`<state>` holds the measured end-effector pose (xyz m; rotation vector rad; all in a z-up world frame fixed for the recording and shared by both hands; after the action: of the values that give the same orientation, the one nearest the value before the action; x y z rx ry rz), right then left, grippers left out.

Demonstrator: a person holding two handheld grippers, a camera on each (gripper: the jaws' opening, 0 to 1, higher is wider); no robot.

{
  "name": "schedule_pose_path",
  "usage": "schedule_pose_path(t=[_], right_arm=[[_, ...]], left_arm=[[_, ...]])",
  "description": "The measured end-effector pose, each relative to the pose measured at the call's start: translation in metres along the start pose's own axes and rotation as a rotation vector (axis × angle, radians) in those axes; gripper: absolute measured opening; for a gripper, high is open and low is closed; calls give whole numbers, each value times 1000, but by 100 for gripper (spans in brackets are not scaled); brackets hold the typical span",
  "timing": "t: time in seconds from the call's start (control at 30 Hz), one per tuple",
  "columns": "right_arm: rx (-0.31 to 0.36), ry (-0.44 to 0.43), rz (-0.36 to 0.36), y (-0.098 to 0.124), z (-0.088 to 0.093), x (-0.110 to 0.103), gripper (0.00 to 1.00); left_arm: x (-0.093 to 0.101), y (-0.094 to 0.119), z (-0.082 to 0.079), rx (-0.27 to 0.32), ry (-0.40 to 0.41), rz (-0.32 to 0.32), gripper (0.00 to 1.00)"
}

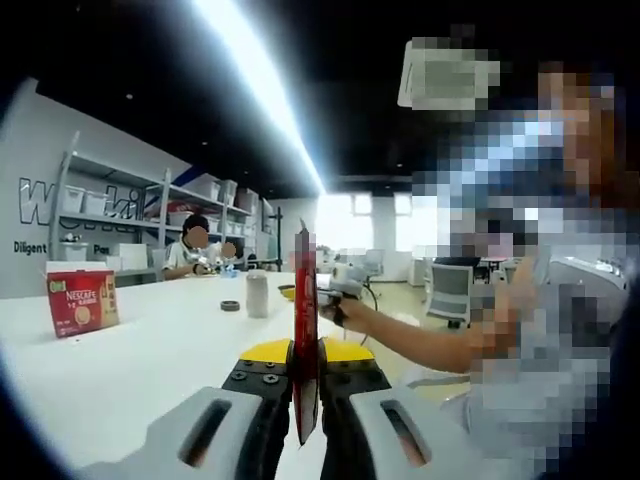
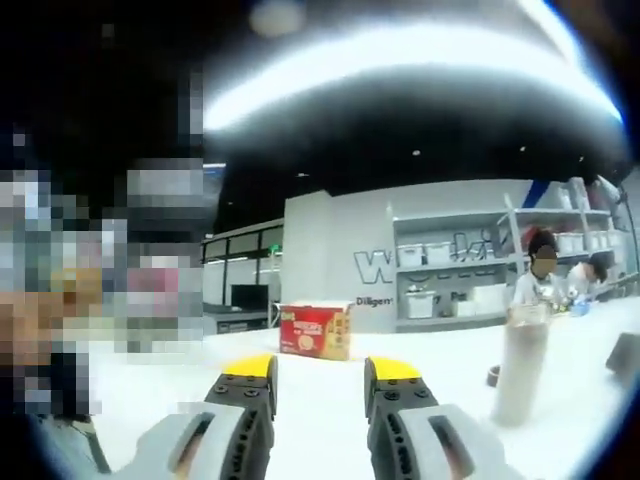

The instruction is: Tear open the coffee pouch, take out the coffee, and pour the coffee from the pouch into the cup

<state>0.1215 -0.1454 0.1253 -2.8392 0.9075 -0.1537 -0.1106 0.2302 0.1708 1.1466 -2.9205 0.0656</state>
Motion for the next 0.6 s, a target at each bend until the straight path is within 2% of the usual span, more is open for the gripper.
schedule_pose_path(t=[0.13,0.33,0.6], right_arm=[[-27,13,44,5,-1,16,34],[-75,14,113,17,3,54,34],[-103,-7,130,24,3,82,35]], left_arm=[[2,-1,0,0,-3,5,12],[1,3,-2,8,-2,4,12],[0,7,-4,16,-5,1,12]])
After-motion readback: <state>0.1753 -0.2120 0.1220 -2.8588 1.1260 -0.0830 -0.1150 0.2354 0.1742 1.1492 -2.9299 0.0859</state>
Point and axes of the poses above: the point that each gripper's makers call its tool centre point, and the gripper's own axes: y roughly backward along the fingers, x roughly to its right, z roughly out of its underside, the point moved 7 cm from there along y, roughly backward along the fingers, and after that the axes turned 8 degrees about -z, right-handed, at the moved point
